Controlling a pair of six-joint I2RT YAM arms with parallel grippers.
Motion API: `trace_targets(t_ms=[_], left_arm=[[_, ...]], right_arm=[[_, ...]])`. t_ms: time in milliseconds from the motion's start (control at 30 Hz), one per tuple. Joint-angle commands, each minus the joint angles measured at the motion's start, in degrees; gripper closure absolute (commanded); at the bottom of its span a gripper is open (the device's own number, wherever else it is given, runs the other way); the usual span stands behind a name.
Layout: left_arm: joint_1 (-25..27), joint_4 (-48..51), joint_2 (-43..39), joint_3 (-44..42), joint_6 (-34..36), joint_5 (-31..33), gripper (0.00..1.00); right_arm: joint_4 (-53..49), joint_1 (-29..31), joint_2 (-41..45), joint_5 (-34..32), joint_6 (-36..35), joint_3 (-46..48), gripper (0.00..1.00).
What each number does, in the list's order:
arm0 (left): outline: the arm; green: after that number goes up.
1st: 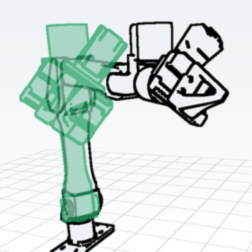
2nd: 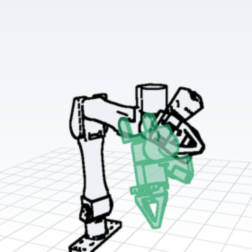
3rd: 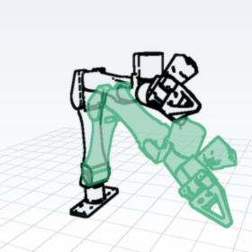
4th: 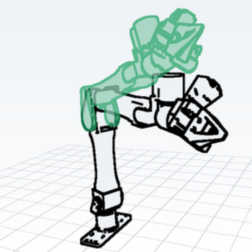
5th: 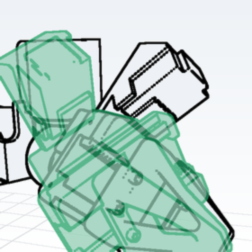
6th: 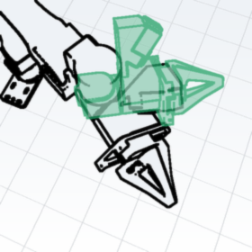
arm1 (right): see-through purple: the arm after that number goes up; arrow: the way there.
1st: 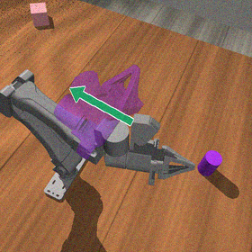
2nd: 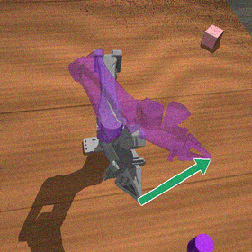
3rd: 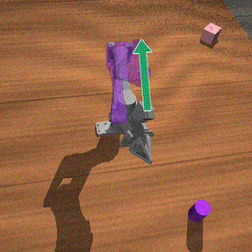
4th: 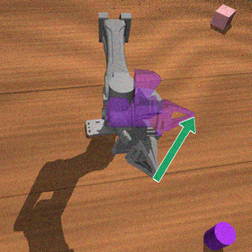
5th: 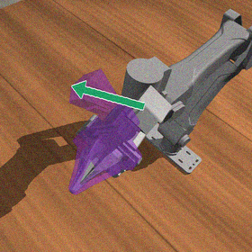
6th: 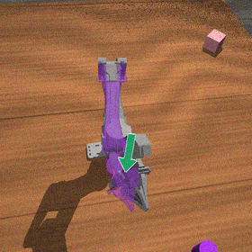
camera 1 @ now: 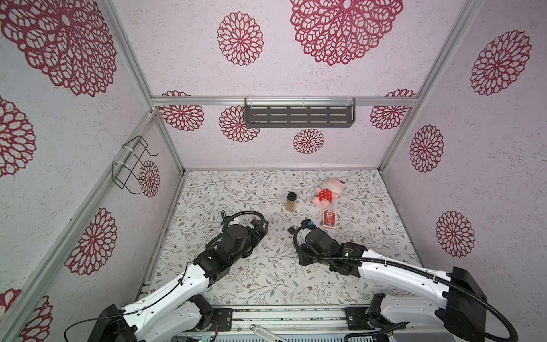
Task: Unlock with the key
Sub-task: 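Carry the key with the right gripper toward the left gripper while the left arm rises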
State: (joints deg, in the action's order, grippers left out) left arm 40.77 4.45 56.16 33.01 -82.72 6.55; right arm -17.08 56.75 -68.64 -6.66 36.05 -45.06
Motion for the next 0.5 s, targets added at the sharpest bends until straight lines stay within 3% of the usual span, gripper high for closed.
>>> trace_targets(t_ms=[0, 233, 467], left_arm=[[0.8, -6.0, 1.94, 2.45, -2.13, -1.76, 0.01], [1.82, -14.12, 6.68, 3.5, -6.37, -2.24, 0.01], [3.6, -16.17, 9.64, 4.62, -11.84, 0.49, 0.05]], right_arm=[[1.35, -1.25, 2.18, 1.12, -3.29, -1.4, 1.0], [5.32, -1.91, 3.14, 3.2, -5.54, -4.24, 1.0], [12.92, -1.97, 2.42, 8.34, -5.61, -4.2, 1.0]])
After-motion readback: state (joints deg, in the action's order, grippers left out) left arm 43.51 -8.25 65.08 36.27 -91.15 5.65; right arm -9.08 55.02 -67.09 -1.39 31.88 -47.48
